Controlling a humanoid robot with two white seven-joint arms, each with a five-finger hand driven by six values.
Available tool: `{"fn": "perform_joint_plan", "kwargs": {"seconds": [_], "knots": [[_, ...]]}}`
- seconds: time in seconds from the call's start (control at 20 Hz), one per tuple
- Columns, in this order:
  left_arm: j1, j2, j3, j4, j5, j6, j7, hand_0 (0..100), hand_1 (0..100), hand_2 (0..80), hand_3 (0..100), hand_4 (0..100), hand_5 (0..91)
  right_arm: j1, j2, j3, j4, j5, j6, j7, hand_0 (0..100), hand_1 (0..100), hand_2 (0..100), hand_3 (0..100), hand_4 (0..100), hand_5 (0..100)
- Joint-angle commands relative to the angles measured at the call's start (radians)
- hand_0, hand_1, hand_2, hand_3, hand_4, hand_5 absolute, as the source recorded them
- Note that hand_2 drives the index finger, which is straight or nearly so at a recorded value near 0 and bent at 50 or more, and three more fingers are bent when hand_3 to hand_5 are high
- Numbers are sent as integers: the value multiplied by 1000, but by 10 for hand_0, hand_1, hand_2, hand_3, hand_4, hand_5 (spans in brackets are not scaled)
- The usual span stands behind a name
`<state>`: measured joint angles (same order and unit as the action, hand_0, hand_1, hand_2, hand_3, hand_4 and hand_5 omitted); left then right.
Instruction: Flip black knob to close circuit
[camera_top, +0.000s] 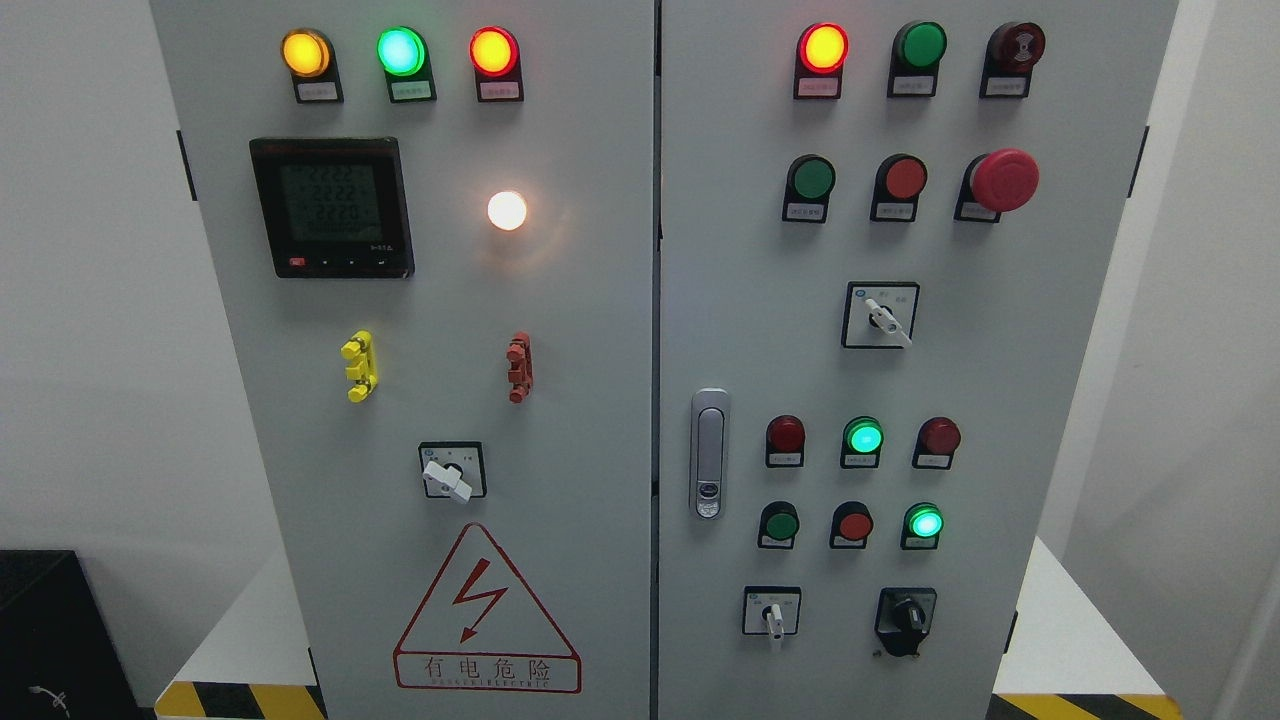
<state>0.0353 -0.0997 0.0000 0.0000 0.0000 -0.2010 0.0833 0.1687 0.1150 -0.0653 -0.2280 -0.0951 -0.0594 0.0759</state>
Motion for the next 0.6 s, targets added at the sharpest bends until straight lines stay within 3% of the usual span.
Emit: {"fn": "perform_joint_plan", "kwargs": {"seconds": [0.0, 0.25, 0.45, 0.55], "knots": [[0, 0, -20, 21, -20, 0, 0, 120, 556, 0, 0, 0, 0, 0, 0, 1, 18, 0, 0, 1, 0, 181, 0, 0, 0, 0], [0, 0, -20, 21, -21, 0, 1, 120, 556, 0, 0, 0, 0, 0, 0, 1, 18, -2, 0, 4, 0, 181, 0, 0, 0, 0], [0, 0, -20, 23, -21, 0, 0, 120, 556, 0, 0, 0, 0, -12, 2, 2, 10, -2, -11, 54, 0, 182, 0, 0, 0, 0], [0, 0, -21, 21, -21, -2, 0, 120, 556, 0, 0, 0, 0, -29, 2, 4, 10, 0, -61, 84, 0, 183, 0, 0, 0, 0]]}}
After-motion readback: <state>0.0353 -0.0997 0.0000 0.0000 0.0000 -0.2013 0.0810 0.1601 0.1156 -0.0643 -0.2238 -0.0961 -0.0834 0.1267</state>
